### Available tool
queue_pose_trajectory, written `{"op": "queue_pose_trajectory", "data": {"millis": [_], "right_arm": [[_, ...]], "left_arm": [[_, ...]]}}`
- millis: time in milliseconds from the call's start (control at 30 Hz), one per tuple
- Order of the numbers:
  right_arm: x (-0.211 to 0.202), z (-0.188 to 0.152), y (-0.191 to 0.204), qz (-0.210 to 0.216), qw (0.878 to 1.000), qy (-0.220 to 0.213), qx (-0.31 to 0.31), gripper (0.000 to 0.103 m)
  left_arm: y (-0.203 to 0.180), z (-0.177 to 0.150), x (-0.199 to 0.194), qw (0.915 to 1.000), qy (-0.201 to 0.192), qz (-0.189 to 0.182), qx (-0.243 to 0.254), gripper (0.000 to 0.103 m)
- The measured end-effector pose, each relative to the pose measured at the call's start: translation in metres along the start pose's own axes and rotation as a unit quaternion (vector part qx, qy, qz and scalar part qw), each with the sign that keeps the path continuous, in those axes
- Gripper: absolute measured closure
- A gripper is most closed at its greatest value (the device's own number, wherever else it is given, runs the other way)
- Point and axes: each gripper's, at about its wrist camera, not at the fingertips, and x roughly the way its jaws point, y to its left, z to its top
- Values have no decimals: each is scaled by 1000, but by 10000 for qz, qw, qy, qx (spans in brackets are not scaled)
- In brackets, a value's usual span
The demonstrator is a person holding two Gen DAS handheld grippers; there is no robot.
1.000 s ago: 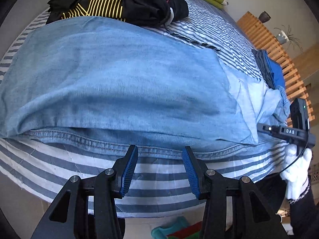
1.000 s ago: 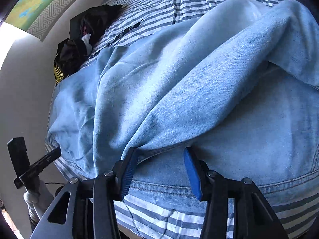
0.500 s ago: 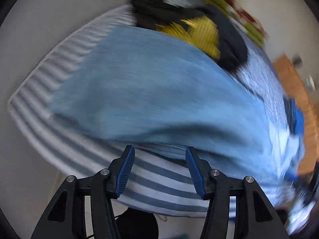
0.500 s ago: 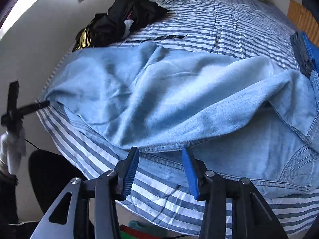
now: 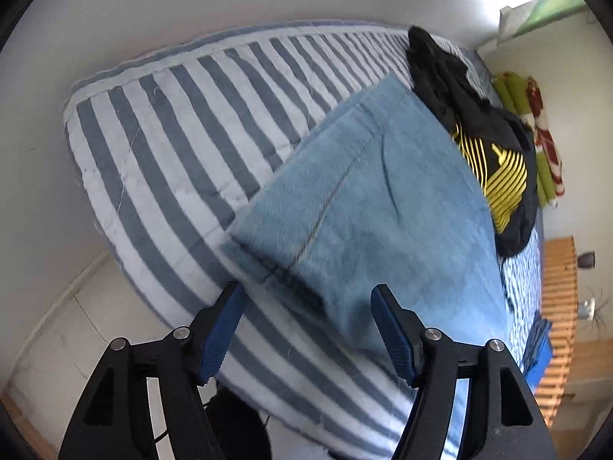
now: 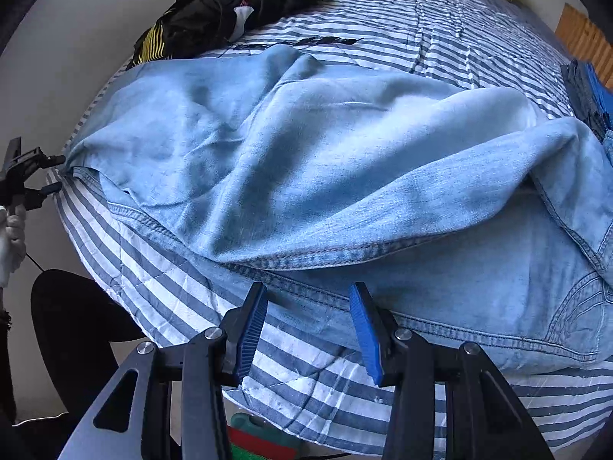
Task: Fold large clothes
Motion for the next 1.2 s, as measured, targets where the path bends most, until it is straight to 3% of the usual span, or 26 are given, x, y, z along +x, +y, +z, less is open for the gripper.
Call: {"op": "queue_pose_trajectory", "data": {"millis": [100,167,233,267,367,500,567,767,900,967,1033,1067,1200], "right_arm": [[-2,-4,-10,-300,9995,-85,5,62],[-3,-7,-23,-334,9993,-60,149,62],[-2,-8,-36,-501,9982,-84,314,62],[-2,-8,-42,-556,9977,-79,387,62],[5,-10,-60,-579,9961,38,668,62],[6,-13,-67,-576,9950,77,808,62],[2,-15,-65,-456,9959,49,785,62],[2,-15,-59,-139,9965,-12,825,62],[-7,-4,-63,21,9957,-209,906,62],[-15,5,-73,283,9921,-300,1182,62],[-20,13,-88,424,9863,-372,1548,62],[-22,17,-96,434,9830,-410,1735,62],[-45,22,-142,232,9684,-722,2377,62]], "left_arm": [[-2,3,1,9996,-230,63,-132,36],[-9,1,1,9991,-311,268,-52,50],[-17,2,2,9982,-402,424,150,75],[-20,2,2,9977,-455,453,227,82],[-33,12,-10,9969,-614,365,314,92],[-50,20,-64,9918,-1128,-29,602,92],[-46,22,-74,9899,-1240,143,676,92],[-12,21,-11,9911,-532,977,738,92],[-16,17,-7,9880,-570,1124,897,90],[-21,17,-7,9861,-429,1218,1048,85],[-19,18,-11,9846,-293,1310,1118,62],[-19,17,-15,9829,-317,1380,1178,58],[-33,-1,-44,9705,-646,1600,1684,56]]}}
